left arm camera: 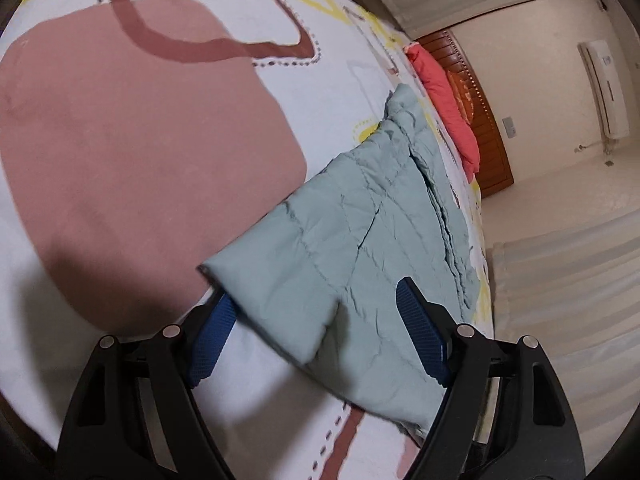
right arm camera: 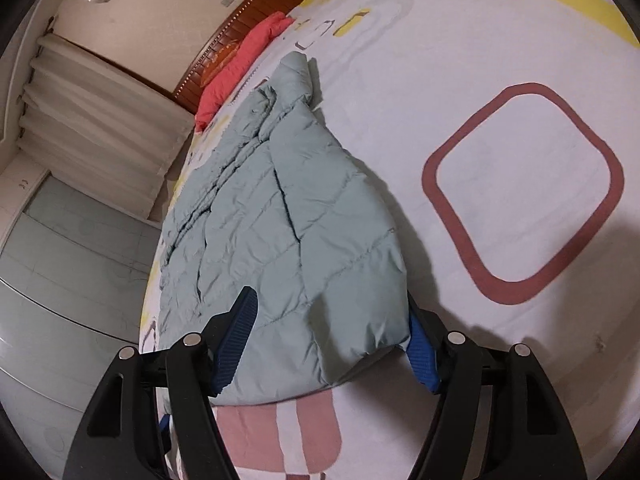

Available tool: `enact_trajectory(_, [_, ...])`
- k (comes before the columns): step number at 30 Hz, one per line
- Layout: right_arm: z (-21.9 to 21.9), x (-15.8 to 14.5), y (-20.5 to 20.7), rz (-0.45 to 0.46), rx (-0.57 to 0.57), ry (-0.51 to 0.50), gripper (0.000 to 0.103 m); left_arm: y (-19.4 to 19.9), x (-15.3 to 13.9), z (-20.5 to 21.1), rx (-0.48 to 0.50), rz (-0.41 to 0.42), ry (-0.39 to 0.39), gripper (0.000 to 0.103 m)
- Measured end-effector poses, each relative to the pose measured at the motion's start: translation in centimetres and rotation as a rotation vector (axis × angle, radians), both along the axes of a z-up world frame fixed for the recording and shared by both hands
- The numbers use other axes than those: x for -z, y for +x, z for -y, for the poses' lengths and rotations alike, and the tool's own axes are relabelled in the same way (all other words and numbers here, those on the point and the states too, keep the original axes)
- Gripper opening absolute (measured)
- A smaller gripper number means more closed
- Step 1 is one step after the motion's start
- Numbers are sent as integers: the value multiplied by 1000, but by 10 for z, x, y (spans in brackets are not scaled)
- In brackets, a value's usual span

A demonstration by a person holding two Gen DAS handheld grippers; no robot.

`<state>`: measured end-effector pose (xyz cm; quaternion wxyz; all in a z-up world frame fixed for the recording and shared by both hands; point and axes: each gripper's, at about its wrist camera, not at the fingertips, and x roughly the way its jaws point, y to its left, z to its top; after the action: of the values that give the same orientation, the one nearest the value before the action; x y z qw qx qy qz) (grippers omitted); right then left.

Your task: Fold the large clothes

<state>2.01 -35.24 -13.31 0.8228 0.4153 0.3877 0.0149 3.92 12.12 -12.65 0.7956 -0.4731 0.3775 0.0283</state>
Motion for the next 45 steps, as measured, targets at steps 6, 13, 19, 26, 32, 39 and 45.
enact_trajectory(6, [2, 1, -9, -13, 4, 77, 68, -8, 2, -4, 11, 8, -81, 68])
enact_trajectory(13, [-5, 5, -6, 13, 20, 44, 66, 11, 6, 3, 21, 29, -48, 63])
enact_trajectory(19, [3, 15, 17, 24, 56, 96, 15, 30, 17, 3, 37, 39, -75, 15])
enact_trajectory(26, [2, -2, 8, 94, 44, 78, 5, 25, -14, 0, 86, 149, -11, 4])
enact_trajectory(32, [-9, -35, -12, 162, 2, 25, 5, 7, -45, -2, 125, 238, 12, 3])
enact_trajectory(39, [-11, -67, -46, 229, -33, 31, 5, -30, -75, -15, 156, 299, -5, 3])
enact_trajectory(45, [-15, -77, -59, 242, -47, 53, 5, -57, -89, -19, 172, 319, -1, 3])
